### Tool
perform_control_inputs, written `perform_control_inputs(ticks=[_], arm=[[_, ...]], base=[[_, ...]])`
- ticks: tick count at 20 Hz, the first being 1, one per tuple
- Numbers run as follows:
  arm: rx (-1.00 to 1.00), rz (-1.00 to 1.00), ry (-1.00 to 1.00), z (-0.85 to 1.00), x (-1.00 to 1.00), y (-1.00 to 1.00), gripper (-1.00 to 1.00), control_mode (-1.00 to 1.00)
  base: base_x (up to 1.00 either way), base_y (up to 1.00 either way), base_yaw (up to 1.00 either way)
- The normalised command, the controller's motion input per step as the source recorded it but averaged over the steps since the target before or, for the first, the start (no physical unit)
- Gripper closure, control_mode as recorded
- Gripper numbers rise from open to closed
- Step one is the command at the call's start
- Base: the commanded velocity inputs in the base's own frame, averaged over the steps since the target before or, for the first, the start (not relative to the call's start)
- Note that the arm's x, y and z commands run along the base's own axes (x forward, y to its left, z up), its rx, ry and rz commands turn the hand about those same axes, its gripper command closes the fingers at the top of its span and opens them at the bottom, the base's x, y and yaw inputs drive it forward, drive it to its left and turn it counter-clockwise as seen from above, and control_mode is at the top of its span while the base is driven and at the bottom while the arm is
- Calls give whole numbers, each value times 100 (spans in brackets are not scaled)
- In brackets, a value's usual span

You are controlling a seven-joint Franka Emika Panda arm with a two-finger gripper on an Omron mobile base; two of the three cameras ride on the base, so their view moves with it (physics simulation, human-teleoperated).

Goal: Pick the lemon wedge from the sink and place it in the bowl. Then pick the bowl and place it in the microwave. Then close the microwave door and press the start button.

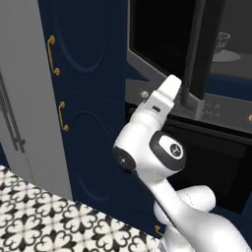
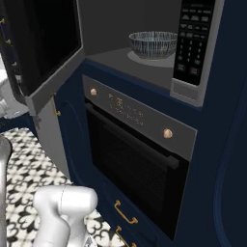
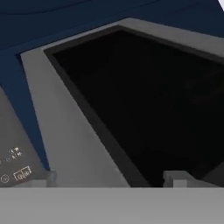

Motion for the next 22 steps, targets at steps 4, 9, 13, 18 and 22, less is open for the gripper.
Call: perform_control_inputs(ticks=[4,9,13,18,22], arm=[[1,0,22,65,64,-79,-100,-100],[0,0,22,42,64,-72,-100,-100],[2,0,1,0,79,-49,-100,-100],[7,0,-7,0,50,-74,-100,-100],[7,0,-4,0,64,-76,-100,-100]], base=[[0,0,0],[0,0,0],[0,0,0],[0,0,0],[0,0,0]])
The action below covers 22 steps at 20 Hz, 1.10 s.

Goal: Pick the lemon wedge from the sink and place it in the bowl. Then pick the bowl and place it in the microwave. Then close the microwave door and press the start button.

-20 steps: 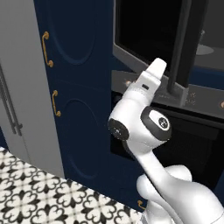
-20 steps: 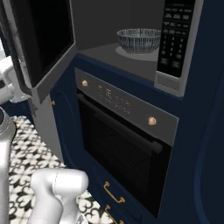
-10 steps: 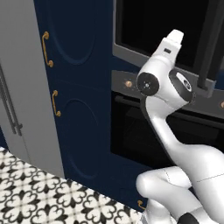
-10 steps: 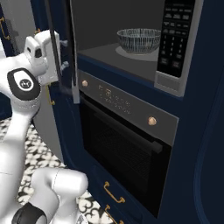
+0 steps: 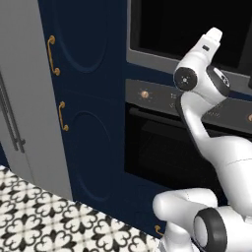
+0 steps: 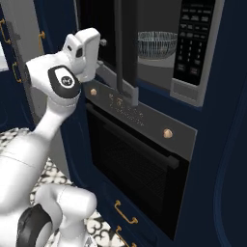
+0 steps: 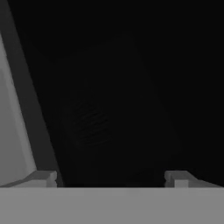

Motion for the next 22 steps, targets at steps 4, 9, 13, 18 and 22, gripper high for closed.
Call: perform_control_inputs(ticks=[4,9,13,18,22], arm=[[7,0,0,0,71,-65,-100,-100],[5,0,0,0,63,-62,-100,-100],[2,0,-3,0,51,-47,-100,-100],[2,0,-7,-11,46,-27,-100,-100],[19,-3,-1,21,-69,0,-100,-100]], base=[[0,0,0],[0,0,0],[0,0,0],[0,0,0],[0,0,0]])
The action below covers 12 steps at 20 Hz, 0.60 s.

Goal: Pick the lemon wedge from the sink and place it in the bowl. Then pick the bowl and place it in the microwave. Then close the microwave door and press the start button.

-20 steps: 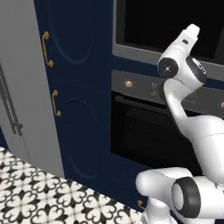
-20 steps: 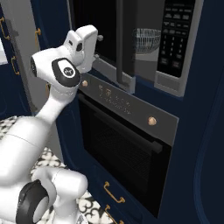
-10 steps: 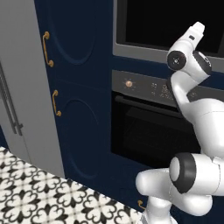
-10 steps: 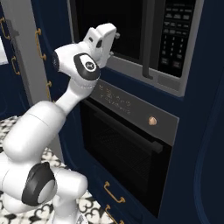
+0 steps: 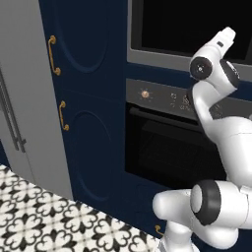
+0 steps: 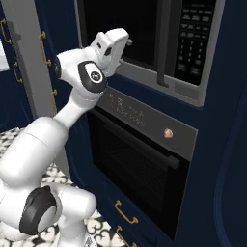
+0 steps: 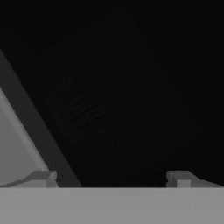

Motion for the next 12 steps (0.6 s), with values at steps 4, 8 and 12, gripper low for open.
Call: perform_control_inputs(ticks=[4,8,12], arm=[[33,-4,-3,33,-94,0,-100,-100],[35,0,-5,46,-99,5,100,-100],[33,0,-23,18,-100,0,100,-100]], base=[[0,0,0],[0,0,0],[0,0,0]])
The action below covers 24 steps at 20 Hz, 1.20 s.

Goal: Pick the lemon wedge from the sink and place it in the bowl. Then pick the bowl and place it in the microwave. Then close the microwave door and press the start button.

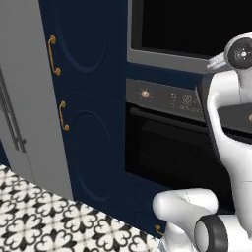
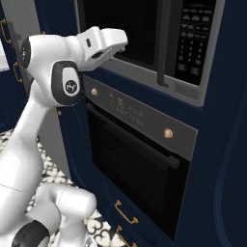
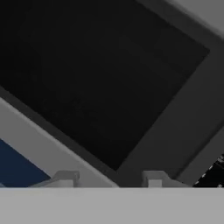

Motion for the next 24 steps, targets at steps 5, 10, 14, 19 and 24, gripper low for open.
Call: perform_control_inputs(ticks=[5,10,14,19,24], arm=[[28,-5,-20,-4,-87,2,100,-100],[18,-5,-15,-25,-48,-1,100,-100],[21,-1,-2,-7,-19,-14,100,-100],[12,0,4,0,12,-48,100,-100],[8,0,0,-3,0,-57,100,-100]], base=[[0,0,0],[0,0,0],[0,0,0],[0,0,0],[0,0,0]])
